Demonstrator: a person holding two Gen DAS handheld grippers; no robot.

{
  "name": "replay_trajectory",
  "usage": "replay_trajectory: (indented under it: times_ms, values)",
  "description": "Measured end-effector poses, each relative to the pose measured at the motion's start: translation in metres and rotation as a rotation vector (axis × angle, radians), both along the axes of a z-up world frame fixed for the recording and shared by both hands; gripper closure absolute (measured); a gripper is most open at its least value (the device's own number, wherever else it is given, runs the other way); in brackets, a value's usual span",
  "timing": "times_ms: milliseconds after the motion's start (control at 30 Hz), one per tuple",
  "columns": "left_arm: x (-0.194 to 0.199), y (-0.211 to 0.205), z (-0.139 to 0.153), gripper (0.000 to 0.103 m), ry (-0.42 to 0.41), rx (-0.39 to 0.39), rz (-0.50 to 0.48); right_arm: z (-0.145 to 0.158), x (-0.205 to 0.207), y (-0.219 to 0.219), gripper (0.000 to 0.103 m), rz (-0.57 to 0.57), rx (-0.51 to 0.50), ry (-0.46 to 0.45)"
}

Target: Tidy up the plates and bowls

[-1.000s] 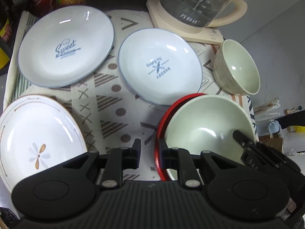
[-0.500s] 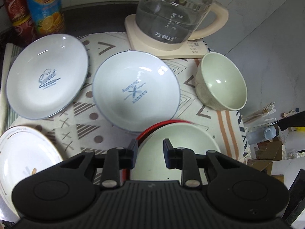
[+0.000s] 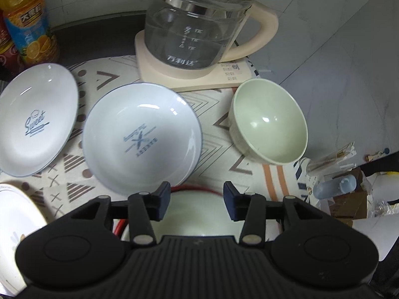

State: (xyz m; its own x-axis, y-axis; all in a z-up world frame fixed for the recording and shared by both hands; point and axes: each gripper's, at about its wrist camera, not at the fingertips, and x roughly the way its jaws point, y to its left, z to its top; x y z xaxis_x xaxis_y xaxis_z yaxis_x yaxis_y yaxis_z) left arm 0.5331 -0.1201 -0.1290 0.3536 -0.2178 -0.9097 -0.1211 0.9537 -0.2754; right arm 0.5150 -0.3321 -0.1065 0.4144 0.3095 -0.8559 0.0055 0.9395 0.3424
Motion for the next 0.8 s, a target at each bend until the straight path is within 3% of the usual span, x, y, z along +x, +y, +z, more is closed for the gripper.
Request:
replay_trajectory:
  times_ms: [367, 800]
  values:
    - [0.041, -0.028, -0.019, 0.058, 0.003, -0.04, 0.086, -0.02, 0.041, -0.039, 0.059, -0.096, 0.034, 0.017]
    - [0.088, -0.044, -0.046, 0.063, -0.017, -0.11, 0.184, -0.047, 0.089, -0.055, 0.059, -0.119, 0.058, 0.074]
